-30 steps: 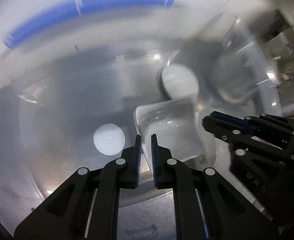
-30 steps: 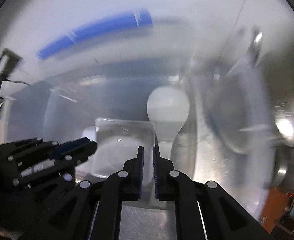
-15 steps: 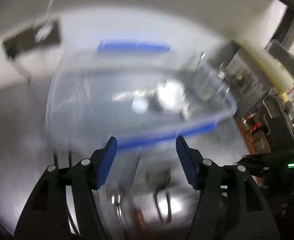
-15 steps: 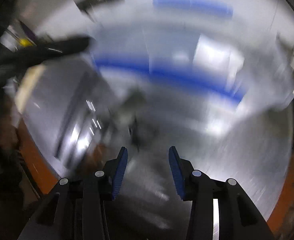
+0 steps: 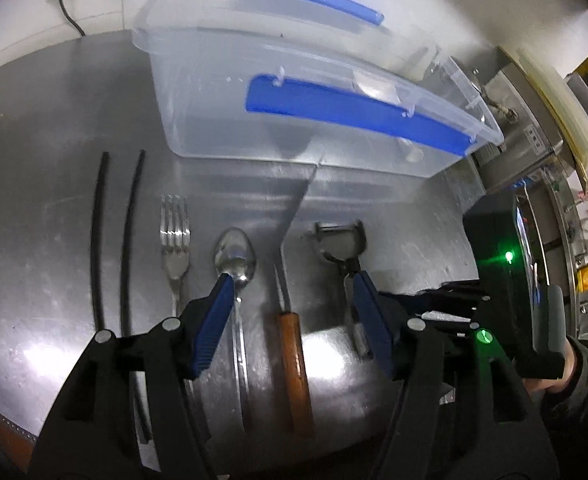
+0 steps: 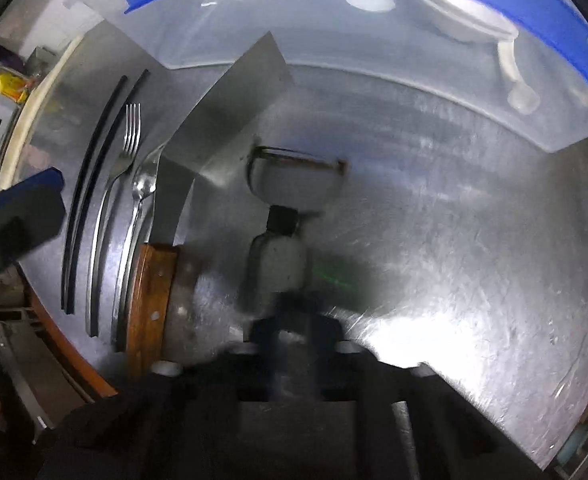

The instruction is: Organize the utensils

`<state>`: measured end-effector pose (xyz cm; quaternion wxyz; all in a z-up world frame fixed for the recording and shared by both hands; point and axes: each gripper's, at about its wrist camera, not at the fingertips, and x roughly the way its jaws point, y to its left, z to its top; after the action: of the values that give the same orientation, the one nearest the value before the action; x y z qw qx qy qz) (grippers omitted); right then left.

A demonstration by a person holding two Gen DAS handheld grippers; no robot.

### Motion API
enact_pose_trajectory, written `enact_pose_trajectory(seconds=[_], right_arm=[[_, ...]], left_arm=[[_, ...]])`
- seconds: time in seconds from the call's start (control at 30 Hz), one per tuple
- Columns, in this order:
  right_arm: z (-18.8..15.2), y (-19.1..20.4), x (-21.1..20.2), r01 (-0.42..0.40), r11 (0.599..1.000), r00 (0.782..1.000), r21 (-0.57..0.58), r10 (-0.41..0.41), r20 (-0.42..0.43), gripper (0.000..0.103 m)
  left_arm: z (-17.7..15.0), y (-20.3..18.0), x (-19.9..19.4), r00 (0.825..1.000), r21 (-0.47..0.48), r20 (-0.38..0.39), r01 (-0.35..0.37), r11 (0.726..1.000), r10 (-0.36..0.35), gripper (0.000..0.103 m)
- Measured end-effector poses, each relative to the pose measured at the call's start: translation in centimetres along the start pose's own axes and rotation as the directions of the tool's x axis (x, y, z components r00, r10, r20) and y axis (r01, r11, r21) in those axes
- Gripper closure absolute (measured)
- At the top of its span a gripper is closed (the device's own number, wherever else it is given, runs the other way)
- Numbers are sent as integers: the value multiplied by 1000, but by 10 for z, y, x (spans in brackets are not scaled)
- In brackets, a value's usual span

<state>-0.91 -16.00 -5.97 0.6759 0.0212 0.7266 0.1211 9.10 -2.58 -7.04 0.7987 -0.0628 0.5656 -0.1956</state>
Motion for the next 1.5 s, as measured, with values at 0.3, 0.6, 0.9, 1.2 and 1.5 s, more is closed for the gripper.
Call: enact_pose_trajectory(seconds=[0.3, 0.6, 0.9, 1.2, 1.5], right_arm=[[-18, -75, -19, -326, 907, 943, 267, 331, 28, 100], [-40, -106, -24, -478, 802, 871, 359, 485, 78, 99], [-44, -105, -15, -471, 816, 874, 336, 482, 57, 102], [-42, -102, -15, -415, 866, 903, 279, 429, 12, 91], [-37, -74, 6, -339, 917, 928, 209, 363, -86, 93]], left_arm=[[-5, -30, 34, 975, 10, -126, 188, 982, -185, 44], [-12, -44, 86, 889, -169, -287, 319, 932, -356, 44], [-24, -42, 109, 885, -281, -318, 255, 925, -340, 95], [-23, -45, 104, 895, -279, -301, 248, 928, -330, 95], [-26, -47, 107, 886, -283, -308, 263, 922, -347, 95]])
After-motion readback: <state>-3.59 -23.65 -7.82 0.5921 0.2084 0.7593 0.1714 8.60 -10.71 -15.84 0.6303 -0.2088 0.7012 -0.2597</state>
